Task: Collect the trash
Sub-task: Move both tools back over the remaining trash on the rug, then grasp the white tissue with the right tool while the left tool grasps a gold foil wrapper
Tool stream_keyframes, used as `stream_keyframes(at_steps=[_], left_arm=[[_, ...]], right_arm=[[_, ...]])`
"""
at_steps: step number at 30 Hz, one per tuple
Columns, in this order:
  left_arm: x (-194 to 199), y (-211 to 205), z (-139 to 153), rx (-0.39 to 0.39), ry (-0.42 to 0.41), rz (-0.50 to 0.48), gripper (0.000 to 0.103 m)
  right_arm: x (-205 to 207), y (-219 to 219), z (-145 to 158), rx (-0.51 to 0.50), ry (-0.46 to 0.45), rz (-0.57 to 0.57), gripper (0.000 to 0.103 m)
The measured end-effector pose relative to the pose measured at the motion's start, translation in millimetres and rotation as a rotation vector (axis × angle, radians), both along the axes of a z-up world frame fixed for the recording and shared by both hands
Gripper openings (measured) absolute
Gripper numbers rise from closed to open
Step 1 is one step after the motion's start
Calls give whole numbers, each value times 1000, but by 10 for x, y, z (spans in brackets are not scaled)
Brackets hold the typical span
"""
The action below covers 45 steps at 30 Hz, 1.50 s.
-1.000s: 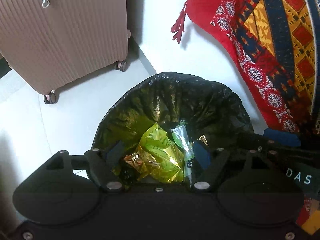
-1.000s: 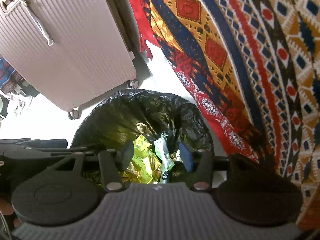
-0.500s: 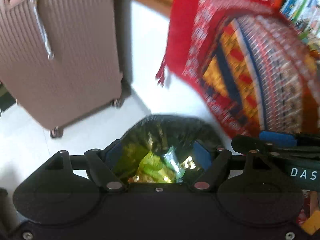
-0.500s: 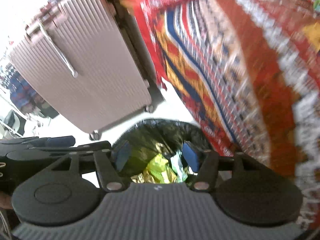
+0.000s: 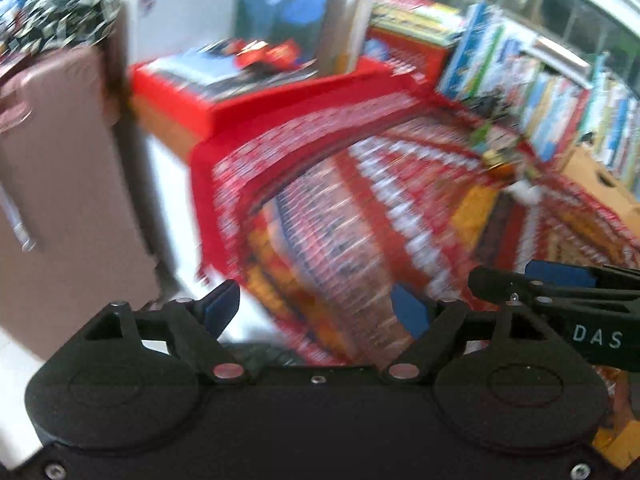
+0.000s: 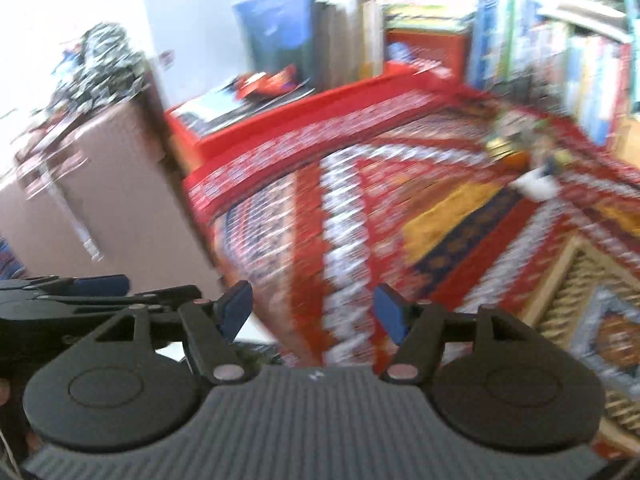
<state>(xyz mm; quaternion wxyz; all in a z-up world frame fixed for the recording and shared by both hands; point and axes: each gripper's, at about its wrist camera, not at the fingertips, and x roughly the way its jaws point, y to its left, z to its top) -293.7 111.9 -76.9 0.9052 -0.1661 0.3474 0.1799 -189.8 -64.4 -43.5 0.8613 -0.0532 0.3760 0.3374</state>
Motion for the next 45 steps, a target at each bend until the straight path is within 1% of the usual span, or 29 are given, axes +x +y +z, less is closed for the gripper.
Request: stream_keyframes(at_steps=[3,6,10,13,16,19,21,24,27,30,35,40,43,45], left_arm=[[245,-137,155,-14,-46,-52,89],[480,-274,278,-24,-83,-94,91],[837,-448,412,-1,-105,-151,92],[1113,-563,516,24,-103,-174,94],[1419,-644,609,56,-84,-190,94],[1696,-680,664,80,-81,-210,95],[1900,-692,678,79,-74,-217,95],[2199,-708,683,38,-66,-227,95],[2488,-726,638,-5,-63,-235,95],[2795,-776,548,-34,-46,-250,95],[3267,-894,333,-59,-11,-284,95],[3624,-977,100,-77,15,-302,93],[3817,-987,-47,-113,32,-310,82],[3922,-993,-135,-130,46,-314,72]], right_arm=[[214,-211,131,-3,-27,-74,77],[421,-419,228,-6,-50,-139,77],[677,-698,352,-2,-66,-220,77],[881,-872,431,6,-61,-269,77],[1078,-1044,494,22,-54,-303,77],[1265,-1133,543,20,-76,-326,82],[1388,-1186,572,14,-97,-332,84],[1569,-1232,585,2,-119,-337,85],[1744,-1252,552,-12,-123,-336,86],[1907,-1256,451,-32,-112,-322,87],[2158,-1196,194,-62,-57,-289,87],[2371,-1125,-56,-83,-4,-253,87],[2474,-1064,-204,-92,21,-244,87],[2523,-1003,-305,-102,39,-225,87]])
